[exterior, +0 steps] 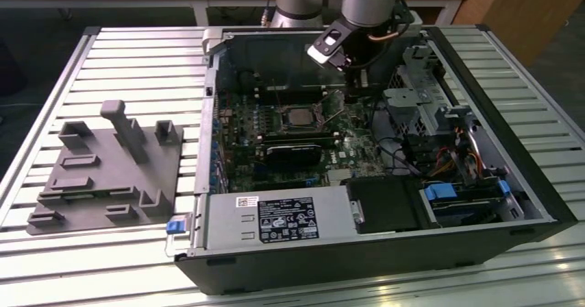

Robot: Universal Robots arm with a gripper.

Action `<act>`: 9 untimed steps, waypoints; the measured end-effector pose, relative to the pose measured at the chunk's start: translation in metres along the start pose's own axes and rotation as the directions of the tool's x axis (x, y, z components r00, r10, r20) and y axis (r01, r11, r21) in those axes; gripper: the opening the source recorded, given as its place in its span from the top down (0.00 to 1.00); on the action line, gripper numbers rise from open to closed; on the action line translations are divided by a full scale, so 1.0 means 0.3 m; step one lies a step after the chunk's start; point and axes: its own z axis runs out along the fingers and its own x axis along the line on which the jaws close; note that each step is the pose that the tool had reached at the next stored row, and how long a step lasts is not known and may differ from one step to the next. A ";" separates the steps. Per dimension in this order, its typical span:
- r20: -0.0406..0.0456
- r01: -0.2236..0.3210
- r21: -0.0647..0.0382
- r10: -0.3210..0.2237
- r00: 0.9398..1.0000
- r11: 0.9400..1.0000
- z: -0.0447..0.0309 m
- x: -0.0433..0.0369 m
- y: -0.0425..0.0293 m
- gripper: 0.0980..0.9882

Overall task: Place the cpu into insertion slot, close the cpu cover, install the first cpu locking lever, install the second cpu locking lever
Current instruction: 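Close the cpu cover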

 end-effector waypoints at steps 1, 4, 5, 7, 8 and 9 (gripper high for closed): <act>0.000 0.000 0.008 0.000 1.000 1.000 0.000 0.000 0.000 0.99; 0.002 0.001 0.043 -0.001 1.000 0.999 0.001 0.000 0.002 0.99; 0.002 0.001 0.057 -0.002 1.000 0.998 0.001 0.000 0.002 0.99; 0.003 0.002 0.091 -0.003 1.000 0.996 0.002 0.000 0.004 0.99; 0.004 0.003 0.108 -0.003 1.000 0.994 0.003 0.000 0.005 0.99; 0.004 0.003 0.126 -0.004 1.000 0.992 0.003 0.000 0.006 0.99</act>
